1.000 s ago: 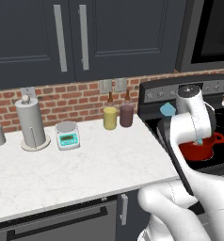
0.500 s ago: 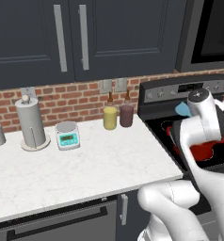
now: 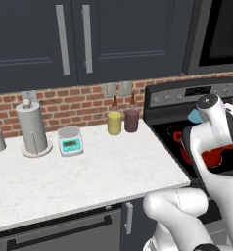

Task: Put the onion and mushroom in the pot. Retrieve the spatula and lightly stir the vegetables in the pot.

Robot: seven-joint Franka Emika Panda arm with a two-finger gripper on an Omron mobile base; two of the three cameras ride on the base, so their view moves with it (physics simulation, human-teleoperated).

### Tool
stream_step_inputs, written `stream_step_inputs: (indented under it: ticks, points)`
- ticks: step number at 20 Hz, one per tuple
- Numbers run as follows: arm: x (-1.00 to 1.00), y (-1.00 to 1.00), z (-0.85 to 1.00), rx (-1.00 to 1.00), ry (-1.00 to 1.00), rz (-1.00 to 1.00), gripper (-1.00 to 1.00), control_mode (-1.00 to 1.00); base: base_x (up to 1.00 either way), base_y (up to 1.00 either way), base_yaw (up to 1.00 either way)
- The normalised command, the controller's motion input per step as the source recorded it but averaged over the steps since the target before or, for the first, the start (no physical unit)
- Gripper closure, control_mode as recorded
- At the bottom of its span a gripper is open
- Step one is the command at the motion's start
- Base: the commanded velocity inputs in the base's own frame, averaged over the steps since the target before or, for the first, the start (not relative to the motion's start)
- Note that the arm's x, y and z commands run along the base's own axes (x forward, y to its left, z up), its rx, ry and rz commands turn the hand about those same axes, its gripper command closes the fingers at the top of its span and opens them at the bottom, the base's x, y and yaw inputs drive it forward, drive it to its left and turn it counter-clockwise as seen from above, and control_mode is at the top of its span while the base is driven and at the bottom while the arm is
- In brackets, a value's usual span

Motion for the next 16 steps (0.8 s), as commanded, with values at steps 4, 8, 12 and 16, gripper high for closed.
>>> stream_step_inputs:
  ticks: [4,8,12,16]
  points:
    - [0.0,0.0,0.0,0.0,0.0,0.0,1.0,-1.0,0.0,0.0,0.0]
    - [0.0,0.0,0.0,0.0,0.02,0.02,1.0,-1.0,0.0,0.0,0.0]
    - [0.0,-0.02,0.04,-0.01,0.18,0.17,1.0,-1.0,0.0,0.0,0.0]
    - [0.0,-0.06,0.13,-0.01,0.25,0.21,1.0,-1.0,0.0,0.0,0.0]
